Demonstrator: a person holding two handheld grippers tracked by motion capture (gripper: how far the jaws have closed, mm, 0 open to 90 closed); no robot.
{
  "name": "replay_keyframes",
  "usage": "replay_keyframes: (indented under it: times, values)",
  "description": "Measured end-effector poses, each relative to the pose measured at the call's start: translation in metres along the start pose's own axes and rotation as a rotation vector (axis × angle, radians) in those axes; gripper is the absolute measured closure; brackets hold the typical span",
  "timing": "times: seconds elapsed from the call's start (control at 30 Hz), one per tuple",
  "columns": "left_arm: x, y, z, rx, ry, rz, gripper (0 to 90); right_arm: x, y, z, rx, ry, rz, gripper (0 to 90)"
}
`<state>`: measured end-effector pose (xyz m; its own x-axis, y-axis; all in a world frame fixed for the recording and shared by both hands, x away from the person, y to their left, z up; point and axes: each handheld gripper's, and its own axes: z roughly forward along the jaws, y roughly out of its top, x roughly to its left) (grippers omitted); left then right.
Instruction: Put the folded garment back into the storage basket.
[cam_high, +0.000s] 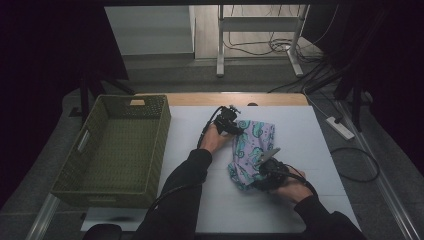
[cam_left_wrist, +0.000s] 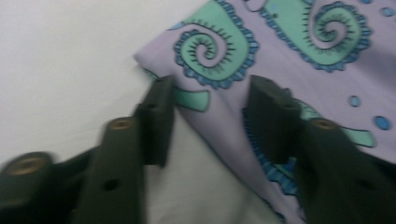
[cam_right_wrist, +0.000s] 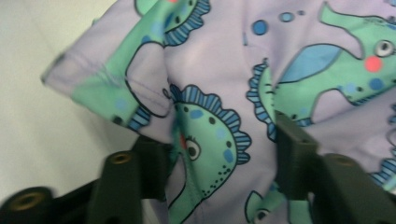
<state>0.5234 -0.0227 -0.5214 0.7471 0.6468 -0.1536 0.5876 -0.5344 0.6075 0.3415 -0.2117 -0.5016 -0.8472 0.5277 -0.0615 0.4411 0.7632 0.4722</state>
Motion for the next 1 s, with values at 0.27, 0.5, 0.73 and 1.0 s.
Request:
replay_keyframes:
  times: [0.27, 0.5, 0.73, 1.0]
  values:
    - [-0.001, 0.001, 0.0, 0.007, -0.06, -0.036, 80.6, -0.002, 0.004, -0.001, 0.017, -0.013, -0.011, 75.2]
    - [-0.004, 0.002, -0.001, 0.004, -0.037, -0.018, 81.8, -0.002, 0.004, -0.003, 0.002, -0.002, -0.024, 77.3]
    - [-0.007, 0.005, -0.007, -0.031, -0.018, 0.003, 82.1, 0.001, 0.008, -0.014, -0.046, -0.001, -0.038, 77.7]
    - [-0.009, 0.011, -0.022, -0.06, -0.015, 0.022, 82.1, 0.006, 0.012, -0.027, -0.096, -0.023, -0.057, 77.8]
